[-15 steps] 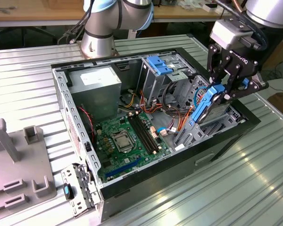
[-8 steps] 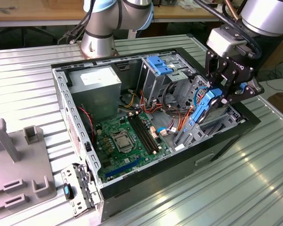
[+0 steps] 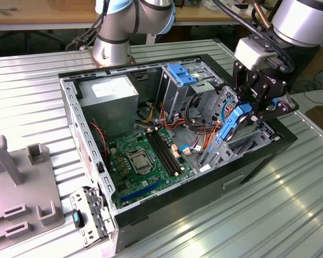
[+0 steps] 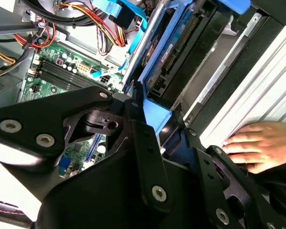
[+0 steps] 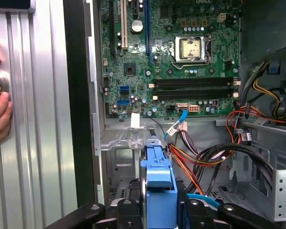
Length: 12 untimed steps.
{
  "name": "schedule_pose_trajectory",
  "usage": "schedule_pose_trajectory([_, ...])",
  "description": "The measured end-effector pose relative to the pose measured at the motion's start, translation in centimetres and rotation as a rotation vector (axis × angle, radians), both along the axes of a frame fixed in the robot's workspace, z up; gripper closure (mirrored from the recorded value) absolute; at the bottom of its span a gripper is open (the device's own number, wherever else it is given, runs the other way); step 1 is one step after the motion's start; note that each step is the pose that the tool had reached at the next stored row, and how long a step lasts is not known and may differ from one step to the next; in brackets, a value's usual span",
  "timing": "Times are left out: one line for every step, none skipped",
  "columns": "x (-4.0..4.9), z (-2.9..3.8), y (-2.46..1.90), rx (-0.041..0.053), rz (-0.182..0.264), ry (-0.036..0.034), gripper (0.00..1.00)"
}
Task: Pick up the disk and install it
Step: 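Insert the disk into the insertion slot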
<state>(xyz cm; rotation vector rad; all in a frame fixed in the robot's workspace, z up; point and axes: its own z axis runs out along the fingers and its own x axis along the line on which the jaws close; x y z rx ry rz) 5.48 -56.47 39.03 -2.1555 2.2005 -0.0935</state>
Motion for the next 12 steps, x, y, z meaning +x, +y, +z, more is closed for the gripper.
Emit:
schedule_pose_trajectory([0.0, 0.0, 0.0, 0.0001, 0.0, 0.0, 0.62])
schedule_pose_trajectory([0.0, 0.0, 0.0, -0.0001, 0.0, 0.0, 0.56])
schedule_pose_trajectory([0.0, 0.0, 0.0, 0.0001, 0.0, 0.0, 0.56])
schedule_pose_trajectory([0.0, 0.0, 0.0, 0.0, 0.0, 0.0, 0.56])
schedule_pose_trajectory([0.0, 0.0, 0.0, 0.0, 0.0, 0.0, 0.56])
schedule_pose_trajectory([0.0, 0.0, 0.0, 0.0, 0.0, 0.0001, 0.56])
schedule_pose_trajectory([0.0, 0.0, 0.0, 0.0, 0.0, 0.0, 0.56])
schedule_pose_trajectory([0.0, 0.0, 0.0, -0.0001, 0.0, 0.0, 0.58])
schedule_pose_trajectory([0.0, 0.0, 0.0, -0.0001, 0.0, 0.0, 0.64])
schedule_pose_trajectory([0.0, 0.0, 0.0, 0.0, 0.0, 0.0, 0.64])
schedule_pose_trajectory([0.01, 0.0, 0.0, -0.0001, 0.0, 0.0, 0.71])
schedule_pose_trajectory([0.2, 0.0, 0.01, -0.0001, 0.0, 0.0002, 0.76])
